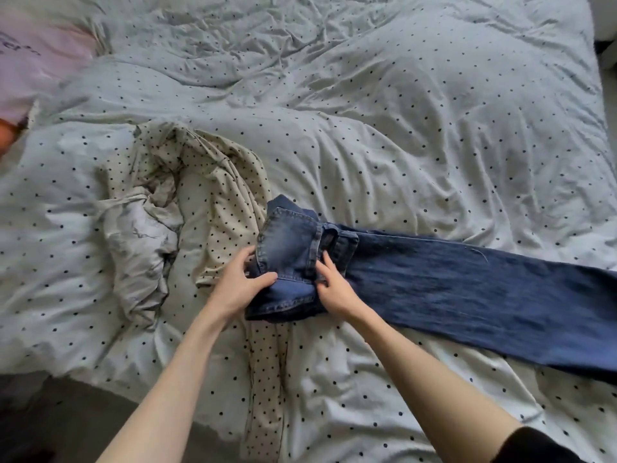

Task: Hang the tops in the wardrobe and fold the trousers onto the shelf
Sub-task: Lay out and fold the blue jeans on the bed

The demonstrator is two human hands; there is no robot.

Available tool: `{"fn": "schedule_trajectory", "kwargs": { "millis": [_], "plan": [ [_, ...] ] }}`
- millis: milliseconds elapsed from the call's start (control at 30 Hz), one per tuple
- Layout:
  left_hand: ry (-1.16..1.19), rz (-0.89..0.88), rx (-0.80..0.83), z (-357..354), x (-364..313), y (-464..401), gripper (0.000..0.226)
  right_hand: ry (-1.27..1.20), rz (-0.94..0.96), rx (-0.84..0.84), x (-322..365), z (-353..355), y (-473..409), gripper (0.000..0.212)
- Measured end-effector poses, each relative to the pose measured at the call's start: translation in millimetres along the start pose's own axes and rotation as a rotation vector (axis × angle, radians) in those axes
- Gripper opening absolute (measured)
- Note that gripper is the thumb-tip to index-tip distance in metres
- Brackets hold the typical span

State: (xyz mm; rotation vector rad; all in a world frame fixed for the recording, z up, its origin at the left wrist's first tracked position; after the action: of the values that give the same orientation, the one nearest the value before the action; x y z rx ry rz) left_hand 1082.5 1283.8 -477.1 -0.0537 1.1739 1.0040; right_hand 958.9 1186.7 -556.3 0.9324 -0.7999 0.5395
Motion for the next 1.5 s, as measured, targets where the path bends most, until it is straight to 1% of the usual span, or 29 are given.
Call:
{"fn": "schedule_trajectory", "kwargs": {
  "millis": [67,100,167,233,300,333,367,433,467,500,533,600,633,667,700,767,833,867,933,1033,1133,1200,1233,1333,1367,1500],
  "plan": [
    [0.035,-0.045,0.066,-14,-16,9,0.048,-0.268,-0.062,-0.032,-11,20,2,0.050],
    [0.020,-0.078,0.089,-22,-25,15,0.048,-0.443,-0.125,-0.041,-21,30,9,0.042],
    [-0.065,-0.166,0.142,-48,-44,25,0.053,-0.699,-0.246,-0.033,-39,50,27,0.030],
    [-0.166,-0.263,0.204,-85,-61,38,0.063,-0.850,-0.333,-0.082,-60,75,49,0.038],
    [-0.241,-0.358,0.295,-135,-74,52,0.064,-0.940,-0.403,-0.197,-79,104,75,0.045],
    [-0.313,-0.402,0.340,-161,-76,56,0.062,-0.938,-0.425,-0.275,-88,118,87,0.045],
    [-0.439,-0.448,0.385,-188,-75,60,0.059,-0.902,-0.431,-0.347,-93,131,99,0.042],
    [-0.757,-0.508,0.515,-232,-56,68,0.059,-0.675,-0.405,-0.468,-104,153,116,0.035],
    [-0.847,-0.519,0.582,-247,-44,71,0.061,-0.509,-0.370,-0.518,-108,162,124,0.040],
    [-0.889,-0.534,0.609,-253,-36,73,0.061,-0.342,-0.304,-0.564,-105,169,131,0.047],
    [-0.894,-0.581,0.571,-255,-34,73,0.060,-0.176,-0.213,-0.602,-98,175,136,0.050],
    [-0.862,-0.714,0.377,-237,-36,74,0.057,0.122,-0.017,-0.613,-73,165,137,0.052],
    [-0.830,-0.737,0.295,-224,-35,74,0.057,0.254,0.049,-0.590,-64,155,134,0.051],
    [-0.785,-0.712,0.237,-209,-29,71,0.058,0.383,0.079,-0.566,-60,145,129,0.050],
    [-0.756,-0.638,0.210,-196,-17,65,0.060,0.508,0.059,-0.547,-62,138,122,0.050],
    [-0.765,-0.440,0.223,-176,13,49,0.064,0.719,-0.082,-0.498,-83,134,111,0.054],
    [-0.736,-0.332,0.227,-170,26,33,0.066,0.849,-0.157,-0.450,-109,137,103,0.056],
    [-0.658,-0.297,0.219,-171,25,26,0.067,0.875,-0.149,-0.425,-118,137,100,0.057],
    [-0.421,-0.233,0.211,-180,17,12,0.065,0.862,-0.100,-0.402,-127,137,95,0.058],
    [-0.142,-0.179,0.192,-194,8,-1,0.055,0.809,-0.054,-0.393,-132,139,92,0.057],
    [0.042,0.023,0.156,-192,20,-3,0.053,0.789,-0.078,-0.362,-135,141,95,0.057],
    [0.052,0.025,0.118,-185,15,1,0.047,0.809,-0.113,-0.388,-128,144,101,0.055],
    [0.045,-0.004,0.100,-180,7,4,0.044,0.761,-0.135,-0.418,-122,145,107,0.054],
    [0.048,-0.098,0.097,-168,-27,18,0.039,0.377,-0.176,-0.503,-97,145,124,0.051],
    [0.054,-0.122,0.110,-163,-38,23,0.040,0.303,-0.168,-0.515,-87,145,129,0.053],
    [0.083,-0.180,0.161,-133,-75,39,0.041,0.259,-0.112,-0.506,-52,137,144,0.060]
  ]
}}
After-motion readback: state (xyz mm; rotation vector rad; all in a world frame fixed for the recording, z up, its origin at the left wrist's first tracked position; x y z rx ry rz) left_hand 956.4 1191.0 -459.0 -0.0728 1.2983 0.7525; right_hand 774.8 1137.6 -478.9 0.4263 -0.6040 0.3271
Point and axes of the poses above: each hand's wrist, its own y-axis away from the middle knuckle, its own z-axis out of the back of the hand, x = y × z, the point moved 9 cm from there along -y, towards the middle knuckle, and after that the axes turned 3 degrees about -x, right-handed, at the moved point
